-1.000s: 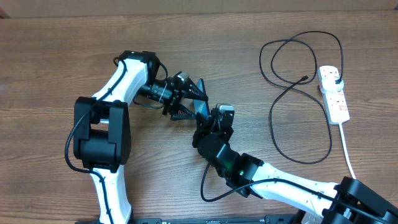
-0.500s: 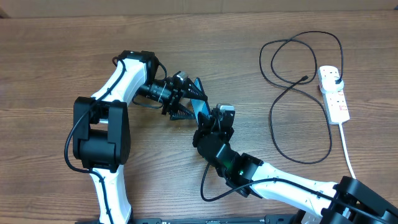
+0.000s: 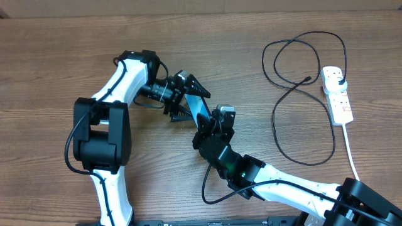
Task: Plug charger to phone and switch on socket
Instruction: 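Open the left gripper and pull it back from the phone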
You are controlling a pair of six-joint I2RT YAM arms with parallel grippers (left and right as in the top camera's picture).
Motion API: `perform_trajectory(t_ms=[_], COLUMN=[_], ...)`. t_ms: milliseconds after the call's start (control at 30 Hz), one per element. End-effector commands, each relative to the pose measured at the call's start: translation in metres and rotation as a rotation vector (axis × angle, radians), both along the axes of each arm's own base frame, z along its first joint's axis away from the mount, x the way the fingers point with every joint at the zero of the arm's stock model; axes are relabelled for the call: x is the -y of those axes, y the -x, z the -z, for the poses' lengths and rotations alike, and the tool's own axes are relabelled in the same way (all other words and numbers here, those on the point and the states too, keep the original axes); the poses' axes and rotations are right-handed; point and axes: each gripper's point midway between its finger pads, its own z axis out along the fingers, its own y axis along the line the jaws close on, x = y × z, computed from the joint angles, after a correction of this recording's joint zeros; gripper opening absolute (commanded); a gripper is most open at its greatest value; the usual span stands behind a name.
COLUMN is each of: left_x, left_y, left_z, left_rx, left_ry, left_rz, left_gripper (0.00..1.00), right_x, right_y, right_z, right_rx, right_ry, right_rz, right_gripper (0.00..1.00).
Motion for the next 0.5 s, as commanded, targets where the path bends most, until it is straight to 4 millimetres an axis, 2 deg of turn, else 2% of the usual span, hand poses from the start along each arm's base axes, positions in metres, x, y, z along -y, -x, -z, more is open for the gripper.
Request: perform_trajectory(t_ms=[0,100,233,467], left_x=[-0.017,-0.032,-0.053,-0.082], left_y=[-0.018,-0.020,-0.012,0.004], left_z=[-0.010,-0.023,-0.050,-0.114], left_rx=[0.018,0.075,0.175,0.484], left_ry=[0.020,0.037,0.019,0.011], left_rz=[-0.057,-0.054,-0.014,0.002], left_gripper=[1.00,1.00,1.00,1.00], right_x=[-0.003,0.008,0.024,0.060], right_y=[-0.006,-0.009,-0.010,0.002], right_z=[-0.020,-0.025,-0.032,-0.023], right_rx=[0.035,0.035,0.016,-0.178], right_ry=[-0.042,-0.035,-0.044,-0.239], right_rz=[0.014,0.040,0.078,0.250], right_gripper=[0.04,0.04,0.04,0.04])
